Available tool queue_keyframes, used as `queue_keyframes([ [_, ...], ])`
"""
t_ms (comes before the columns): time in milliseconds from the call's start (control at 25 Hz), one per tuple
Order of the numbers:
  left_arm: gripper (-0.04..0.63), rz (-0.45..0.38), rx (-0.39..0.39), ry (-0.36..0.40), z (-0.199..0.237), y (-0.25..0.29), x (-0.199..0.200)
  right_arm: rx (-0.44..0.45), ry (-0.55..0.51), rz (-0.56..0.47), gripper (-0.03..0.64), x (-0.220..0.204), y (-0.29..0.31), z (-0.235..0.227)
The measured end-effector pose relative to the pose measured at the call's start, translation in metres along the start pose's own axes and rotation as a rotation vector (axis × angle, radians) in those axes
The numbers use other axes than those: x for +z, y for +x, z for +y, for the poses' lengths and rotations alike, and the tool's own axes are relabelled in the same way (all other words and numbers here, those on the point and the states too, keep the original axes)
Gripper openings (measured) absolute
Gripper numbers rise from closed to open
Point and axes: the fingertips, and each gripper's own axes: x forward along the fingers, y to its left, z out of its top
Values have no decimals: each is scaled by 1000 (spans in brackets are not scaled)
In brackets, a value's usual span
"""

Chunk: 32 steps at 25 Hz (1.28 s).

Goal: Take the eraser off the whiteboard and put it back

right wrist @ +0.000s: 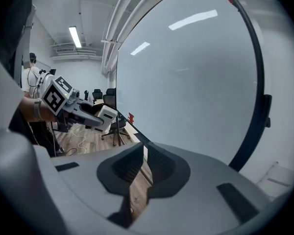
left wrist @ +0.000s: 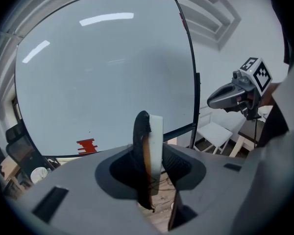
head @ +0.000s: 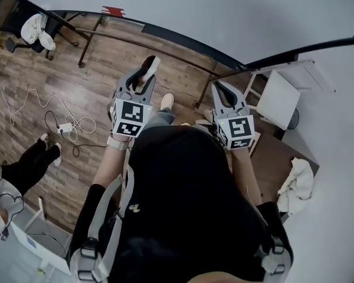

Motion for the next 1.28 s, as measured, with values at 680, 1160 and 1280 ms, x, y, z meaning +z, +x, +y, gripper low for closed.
queue_keyframes([
  [680, 155, 27, -256, 234, -74, 111, 35, -289, 153, 58, 35, -48, -67, -85],
  [1160, 156, 82, -305, 475, -91, 177, 19, -446, 243, 101, 35, -77, -104, -113],
  [1280, 156, 97, -313, 524, -92, 191, 14, -473, 258, 110, 35, -81, -109, -116],
])
